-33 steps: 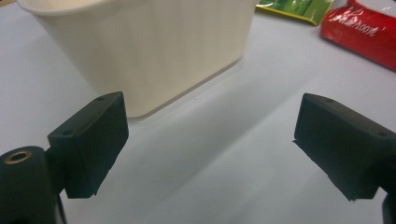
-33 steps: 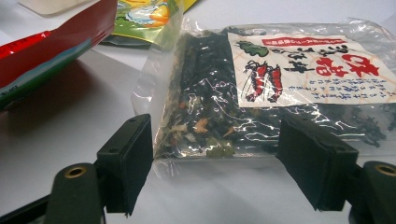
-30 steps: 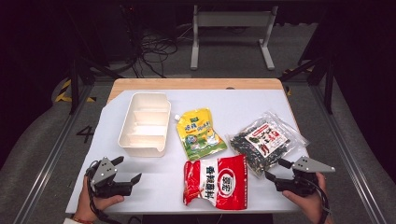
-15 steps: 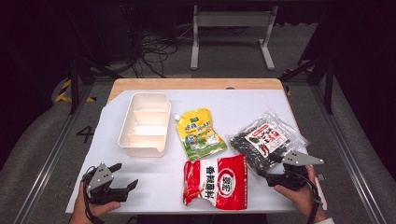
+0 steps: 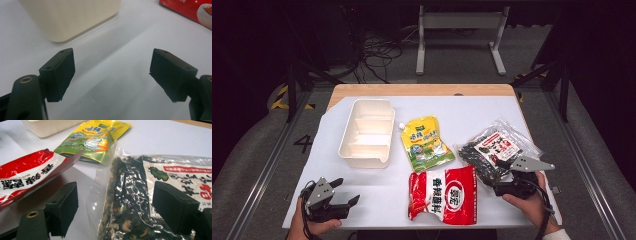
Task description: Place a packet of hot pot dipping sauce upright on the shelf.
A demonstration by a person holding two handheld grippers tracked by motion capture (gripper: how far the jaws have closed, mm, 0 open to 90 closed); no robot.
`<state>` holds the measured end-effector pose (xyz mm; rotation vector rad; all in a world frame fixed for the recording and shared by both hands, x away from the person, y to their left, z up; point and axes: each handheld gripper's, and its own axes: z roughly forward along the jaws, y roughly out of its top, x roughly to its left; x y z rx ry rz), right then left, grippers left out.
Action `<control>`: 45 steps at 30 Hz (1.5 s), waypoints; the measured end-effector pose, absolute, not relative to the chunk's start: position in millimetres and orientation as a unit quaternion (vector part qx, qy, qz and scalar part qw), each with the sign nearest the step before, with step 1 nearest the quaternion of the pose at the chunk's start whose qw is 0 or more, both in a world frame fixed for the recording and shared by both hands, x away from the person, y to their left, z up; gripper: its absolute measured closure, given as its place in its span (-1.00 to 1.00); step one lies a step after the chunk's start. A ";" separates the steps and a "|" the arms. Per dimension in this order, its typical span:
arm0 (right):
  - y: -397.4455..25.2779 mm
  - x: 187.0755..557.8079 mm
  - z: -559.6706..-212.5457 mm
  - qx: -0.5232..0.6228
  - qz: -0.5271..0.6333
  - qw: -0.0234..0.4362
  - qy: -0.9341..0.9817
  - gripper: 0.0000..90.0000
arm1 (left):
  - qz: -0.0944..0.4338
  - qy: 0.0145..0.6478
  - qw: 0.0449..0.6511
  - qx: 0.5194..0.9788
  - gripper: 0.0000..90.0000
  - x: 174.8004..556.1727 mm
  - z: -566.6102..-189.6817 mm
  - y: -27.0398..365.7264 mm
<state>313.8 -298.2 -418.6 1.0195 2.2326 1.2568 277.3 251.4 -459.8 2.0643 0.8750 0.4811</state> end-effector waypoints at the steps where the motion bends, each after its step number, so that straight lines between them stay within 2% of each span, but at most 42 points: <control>1: -297.6 314.2 -417.6 0.361 0.448 0.191 0.795 -0.55 | 0.193 0.345 0.411 0.822 -0.53 277.5 -459.7 250.9; 6: -292.7 319.7 -408.1 0.354 0.455 0.170 0.800 -0.60 | 0.190 0.346 0.407 0.824 -0.52 279.2 -460.3 247.3; 11: -289.4 327.7 -401.6 0.344 0.454 0.166 0.805 -0.51 | 0.189 0.337 0.407 0.828 -0.51 282.9 -459.9 242.9; 13: -285.4 334.4 -398.0 0.341 0.454 0.158 0.808 -0.41 | 0.185 0.335 0.407 0.829 -0.52 285.0 -458.9 240.4; 21: -271.2 348.9 -390.0 0.335 0.462 0.148 0.808 -0.42 | 0.180 0.329 0.406 0.833 -0.53 287.3 -457.7 237.3; 37: -250.6 365.1 -383.7 0.343 0.454 0.154 0.808 -0.43 | 0.173 0.319 0.404 0.840 -0.53 289.7 -457.6 231.7; 45: -261.7 352.7 -381.1 0.355 0.459 0.164 0.798 -0.44 | 0.166 0.307 0.399 0.848 -0.54 289.2 -458.5 226.3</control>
